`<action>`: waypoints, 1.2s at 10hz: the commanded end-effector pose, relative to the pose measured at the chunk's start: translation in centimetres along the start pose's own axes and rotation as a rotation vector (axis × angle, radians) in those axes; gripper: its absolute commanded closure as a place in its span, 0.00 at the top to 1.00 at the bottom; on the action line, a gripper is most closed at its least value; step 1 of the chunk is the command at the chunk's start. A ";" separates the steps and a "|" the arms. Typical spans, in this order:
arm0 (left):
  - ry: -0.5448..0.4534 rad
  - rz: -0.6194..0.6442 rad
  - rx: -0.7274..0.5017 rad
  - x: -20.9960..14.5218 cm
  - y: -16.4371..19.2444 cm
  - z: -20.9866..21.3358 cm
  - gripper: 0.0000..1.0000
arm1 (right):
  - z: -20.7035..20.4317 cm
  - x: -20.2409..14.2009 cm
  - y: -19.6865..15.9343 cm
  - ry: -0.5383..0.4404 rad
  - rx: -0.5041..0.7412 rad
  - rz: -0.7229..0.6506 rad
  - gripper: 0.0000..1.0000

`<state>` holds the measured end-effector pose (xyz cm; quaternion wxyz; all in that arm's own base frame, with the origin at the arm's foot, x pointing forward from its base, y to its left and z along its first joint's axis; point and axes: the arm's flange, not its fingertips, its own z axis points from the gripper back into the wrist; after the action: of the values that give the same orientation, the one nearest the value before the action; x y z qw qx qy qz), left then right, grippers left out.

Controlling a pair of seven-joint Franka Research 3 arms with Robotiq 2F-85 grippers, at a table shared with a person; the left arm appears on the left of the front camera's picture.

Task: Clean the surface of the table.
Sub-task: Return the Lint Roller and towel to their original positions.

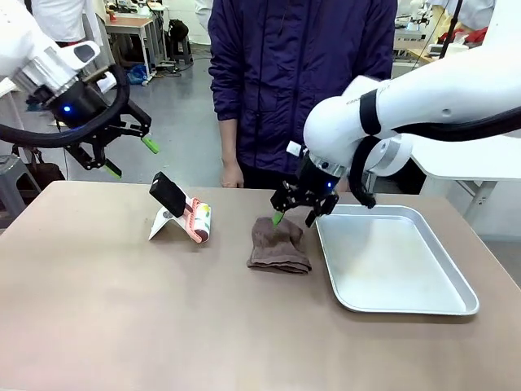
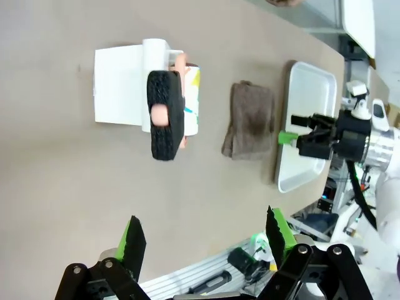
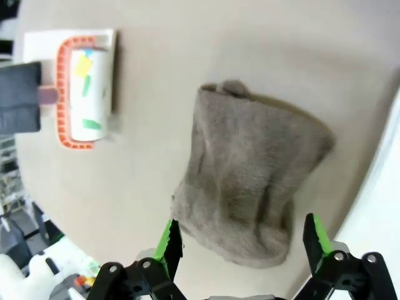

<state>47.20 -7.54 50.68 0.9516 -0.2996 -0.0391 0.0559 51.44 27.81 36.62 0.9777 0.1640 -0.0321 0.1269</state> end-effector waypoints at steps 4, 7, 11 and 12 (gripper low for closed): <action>0.210 -0.216 -0.372 -5.9 8.5 4.2 1.00 | 5.7 -7.2 -4.4 -0.087 0.392 -0.153 1.00; 0.293 -0.284 -0.580 -6.4 14.3 4.2 1.00 | 8.8 -14.2 -11.2 -0.228 0.659 -0.215 1.00; 0.151 0.038 -0.878 -5.4 22.7 4.0 1.00 | 12.7 -21.4 -22.1 -0.446 0.976 -0.343 1.00; 0.117 0.093 -0.976 -4.9 24.7 3.7 1.00 | 12.3 -22.9 -24.3 -0.452 1.057 -0.358 1.00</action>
<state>38.67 13.50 39.04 0.7408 -0.6709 0.0224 0.0256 37.86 -3.57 40.84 0.7662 0.6206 -0.1405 -0.0893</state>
